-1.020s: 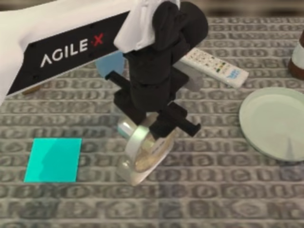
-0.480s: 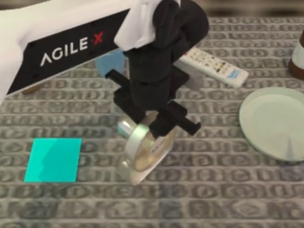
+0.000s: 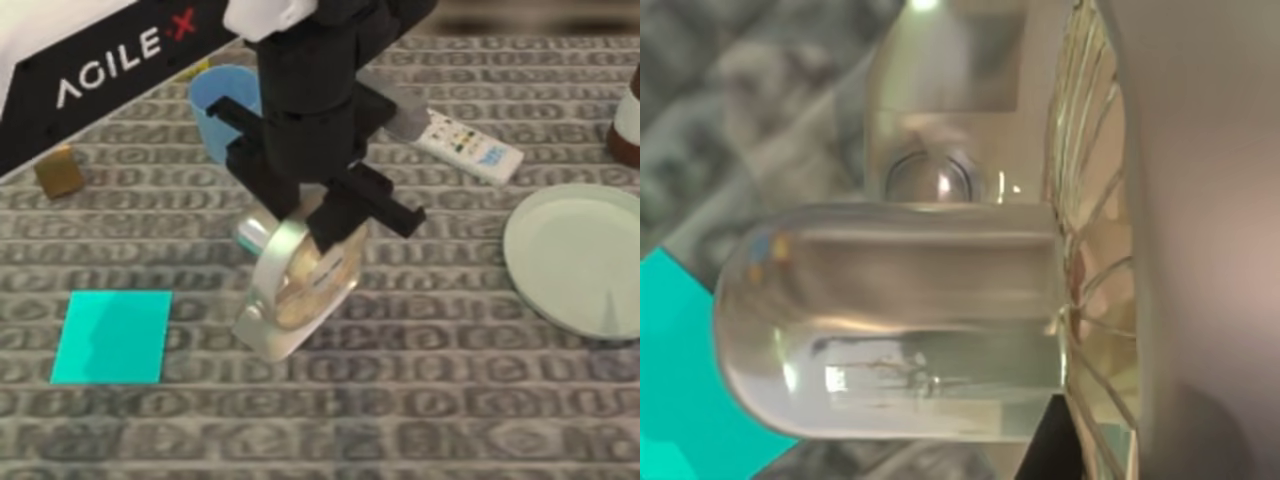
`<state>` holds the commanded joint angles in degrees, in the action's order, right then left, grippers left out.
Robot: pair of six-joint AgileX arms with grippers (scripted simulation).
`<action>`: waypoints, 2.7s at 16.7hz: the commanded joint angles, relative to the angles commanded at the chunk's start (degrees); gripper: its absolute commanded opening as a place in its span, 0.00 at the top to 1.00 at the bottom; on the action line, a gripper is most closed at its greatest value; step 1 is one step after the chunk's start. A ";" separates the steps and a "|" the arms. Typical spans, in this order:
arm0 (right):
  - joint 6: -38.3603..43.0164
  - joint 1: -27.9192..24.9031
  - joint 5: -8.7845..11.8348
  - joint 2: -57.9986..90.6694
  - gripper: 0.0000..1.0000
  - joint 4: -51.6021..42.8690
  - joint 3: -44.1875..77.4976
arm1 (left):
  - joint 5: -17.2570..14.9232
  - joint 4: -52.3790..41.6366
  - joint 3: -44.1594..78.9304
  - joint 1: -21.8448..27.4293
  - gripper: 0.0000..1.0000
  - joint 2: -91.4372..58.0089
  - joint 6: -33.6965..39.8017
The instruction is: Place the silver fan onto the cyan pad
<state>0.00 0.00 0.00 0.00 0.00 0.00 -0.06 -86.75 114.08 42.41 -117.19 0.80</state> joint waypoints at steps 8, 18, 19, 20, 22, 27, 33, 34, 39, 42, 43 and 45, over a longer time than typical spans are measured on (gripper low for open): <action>0.00 0.00 0.00 0.00 0.00 0.00 0.00 | -0.05 0.47 -3.28 -2.18 1.00 1.92 -6.34; 0.00 0.00 0.00 0.00 0.00 0.00 0.00 | -0.87 5.69 -21.79 -19.18 1.00 16.46 -53.58; 0.00 0.00 0.00 0.00 0.00 0.00 0.00 | -0.96 6.36 -23.99 -21.03 1.00 18.17 -58.50; 0.00 0.00 0.00 0.00 0.00 0.00 0.00 | -1.03 7.00 -26.13 -22.79 1.00 19.80 -63.05; 0.00 0.00 0.00 0.00 0.00 0.00 0.00 | -1.13 8.09 -30.00 -25.92 1.00 22.65 -70.52; 0.00 0.00 0.00 0.00 0.00 0.00 0.00 | -1.22 9.27 -34.85 -29.77 1.00 25.99 -78.54; 0.00 0.00 0.00 0.00 0.00 0.00 0.00 | -1.21 10.25 -35.68 -29.52 1.00 25.73 -78.55; 0.00 0.00 0.00 0.00 0.00 0.00 0.00 | -1.22 11.65 -36.83 -29.66 1.00 25.63 -78.50; 0.00 0.00 0.00 0.00 0.00 0.00 0.00 | -1.22 17.12 -41.59 -29.91 1.00 24.88 -78.69; 0.00 0.00 0.00 0.00 0.00 0.00 0.00 | -1.22 17.12 -41.59 -29.91 0.92 24.88 -78.69; 0.00 0.00 0.00 0.00 0.00 0.00 0.00 | -1.22 17.12 -41.59 -29.91 0.85 24.88 -78.69; 0.00 0.00 0.00 0.00 0.00 0.00 0.00 | -1.22 17.12 -41.59 -29.91 0.70 24.88 -78.69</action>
<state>0.00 0.00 0.00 0.00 0.00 0.00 -1.29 -69.64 72.49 12.50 -92.31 -77.89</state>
